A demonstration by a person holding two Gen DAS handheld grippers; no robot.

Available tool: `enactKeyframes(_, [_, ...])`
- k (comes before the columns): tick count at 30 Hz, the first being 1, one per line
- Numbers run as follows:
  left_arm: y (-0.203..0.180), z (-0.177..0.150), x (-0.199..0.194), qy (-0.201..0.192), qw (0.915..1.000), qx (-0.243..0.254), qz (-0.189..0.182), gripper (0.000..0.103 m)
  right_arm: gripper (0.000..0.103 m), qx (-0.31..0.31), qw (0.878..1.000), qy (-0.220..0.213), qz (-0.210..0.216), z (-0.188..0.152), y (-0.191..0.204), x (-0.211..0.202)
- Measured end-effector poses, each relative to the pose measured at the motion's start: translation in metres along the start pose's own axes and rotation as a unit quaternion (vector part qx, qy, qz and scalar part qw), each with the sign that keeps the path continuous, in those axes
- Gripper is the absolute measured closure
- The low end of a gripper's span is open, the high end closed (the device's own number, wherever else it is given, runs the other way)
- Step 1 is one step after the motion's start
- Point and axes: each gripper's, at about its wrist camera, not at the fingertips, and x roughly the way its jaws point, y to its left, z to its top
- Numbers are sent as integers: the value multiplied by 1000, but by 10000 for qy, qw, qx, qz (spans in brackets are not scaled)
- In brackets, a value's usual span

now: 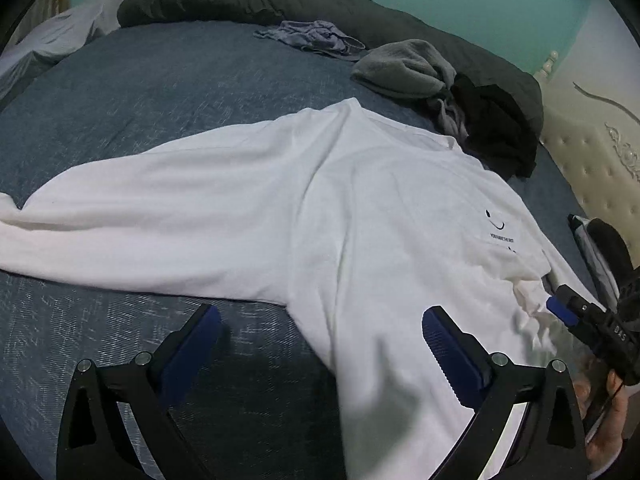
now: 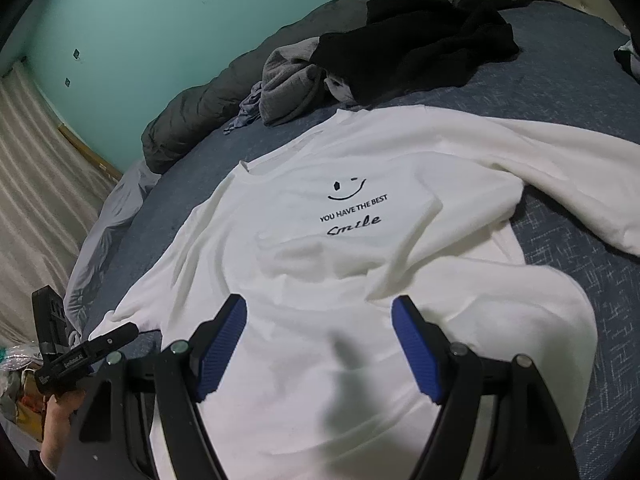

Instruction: Fold clothes

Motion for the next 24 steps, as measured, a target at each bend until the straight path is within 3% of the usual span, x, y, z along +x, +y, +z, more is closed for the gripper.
enactKeyframes(3, [-5, -4, 6, 31, 10000, 14, -18, 0, 18, -54, 10000, 9, -3, -1, 1, 1])
enactKeyframes(12, [-14, -4, 21, 79, 9997, 243, 31, 0, 18, -72, 9999, 42, -90, -2, -2, 0])
enactKeyframes(20, [-20, 4, 15, -59, 9994, 345, -43, 0, 18, 266, 9983, -115, -500, 11, -26, -22])
enactKeyframes(24, [-24, 8, 12, -124, 9990, 413, -95, 0, 18, 25, 9970, -71, -765, 24, -27, -34])
